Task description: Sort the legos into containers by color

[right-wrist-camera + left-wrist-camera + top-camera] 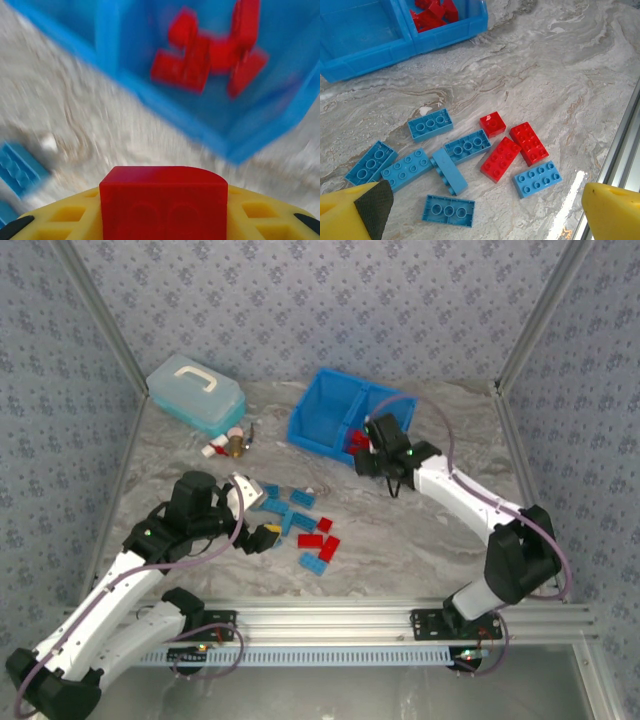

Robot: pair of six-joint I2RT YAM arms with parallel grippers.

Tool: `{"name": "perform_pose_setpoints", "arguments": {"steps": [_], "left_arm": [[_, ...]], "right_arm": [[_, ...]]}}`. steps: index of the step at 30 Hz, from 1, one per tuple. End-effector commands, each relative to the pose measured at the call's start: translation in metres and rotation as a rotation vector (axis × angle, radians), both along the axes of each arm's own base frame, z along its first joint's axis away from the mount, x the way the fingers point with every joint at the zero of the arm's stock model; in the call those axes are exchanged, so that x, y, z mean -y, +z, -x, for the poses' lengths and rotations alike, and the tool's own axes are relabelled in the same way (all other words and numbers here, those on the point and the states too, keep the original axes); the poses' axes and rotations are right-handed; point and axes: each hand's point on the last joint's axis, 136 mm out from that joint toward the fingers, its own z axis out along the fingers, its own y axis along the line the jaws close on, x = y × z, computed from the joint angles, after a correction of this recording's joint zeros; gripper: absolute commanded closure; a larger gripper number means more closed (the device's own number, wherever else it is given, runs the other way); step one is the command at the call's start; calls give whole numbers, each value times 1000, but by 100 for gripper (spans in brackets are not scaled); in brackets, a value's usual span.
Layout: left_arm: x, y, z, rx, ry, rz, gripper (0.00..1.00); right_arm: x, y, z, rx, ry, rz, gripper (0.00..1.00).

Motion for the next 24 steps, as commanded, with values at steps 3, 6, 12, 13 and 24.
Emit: {"name": "perform_pose_setpoints", "arguments": {"steps": [3, 6, 12, 13, 24], "left_arm": [[0, 3, 0, 2, 0, 15, 1], [-2, 4, 1, 12, 6, 16, 1], [-3, 6, 0, 23, 12, 14, 1], [-3, 5, 0, 20, 10, 12, 1], [-1, 2, -1, 8, 2, 6, 1]], "right_arm": [[12, 3, -66, 30, -48, 179, 51], [13, -12, -97, 10, -60, 206, 51], [20, -50, -114, -56, -80, 226, 51], [19, -57, -114, -67, -75, 220, 51], [9, -39, -104, -54, -27, 196, 25]]}}
